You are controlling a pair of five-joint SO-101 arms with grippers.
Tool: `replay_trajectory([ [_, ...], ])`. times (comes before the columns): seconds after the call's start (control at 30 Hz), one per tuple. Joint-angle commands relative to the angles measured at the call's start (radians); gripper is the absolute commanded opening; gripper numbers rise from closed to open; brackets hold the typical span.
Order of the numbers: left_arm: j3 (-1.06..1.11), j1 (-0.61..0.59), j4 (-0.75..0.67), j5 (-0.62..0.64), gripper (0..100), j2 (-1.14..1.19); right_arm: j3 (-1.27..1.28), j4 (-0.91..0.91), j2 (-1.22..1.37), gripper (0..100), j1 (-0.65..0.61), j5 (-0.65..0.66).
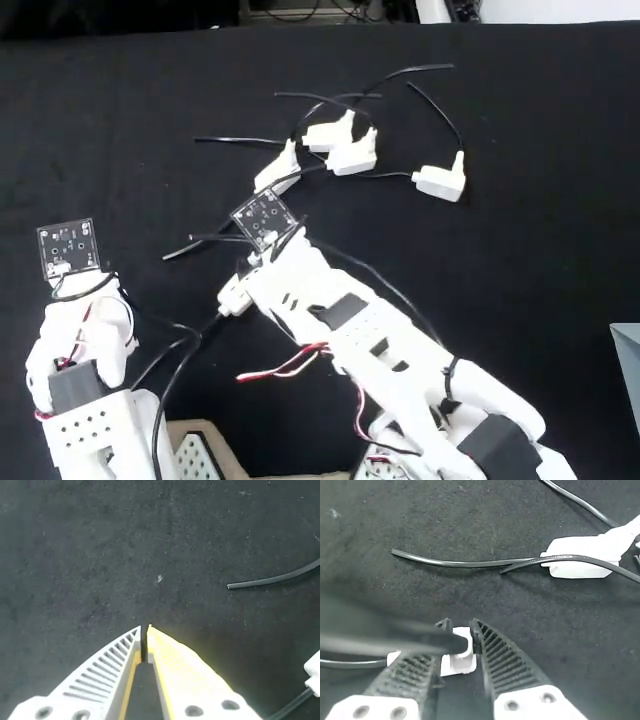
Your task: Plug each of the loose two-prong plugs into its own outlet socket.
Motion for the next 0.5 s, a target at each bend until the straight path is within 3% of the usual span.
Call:
replay_trajectory([
  [0.0,-0.004,0.001,0.005,-0.014,4,-0.009,-0.053,-0.018,0.018,1.2,-0.012,-0.011],
  [0.47,0.005,0.001,0.006,-0.015,4,-0.012,-0.048,-0.069,0.09,1.2,-0.049,0.061],
])
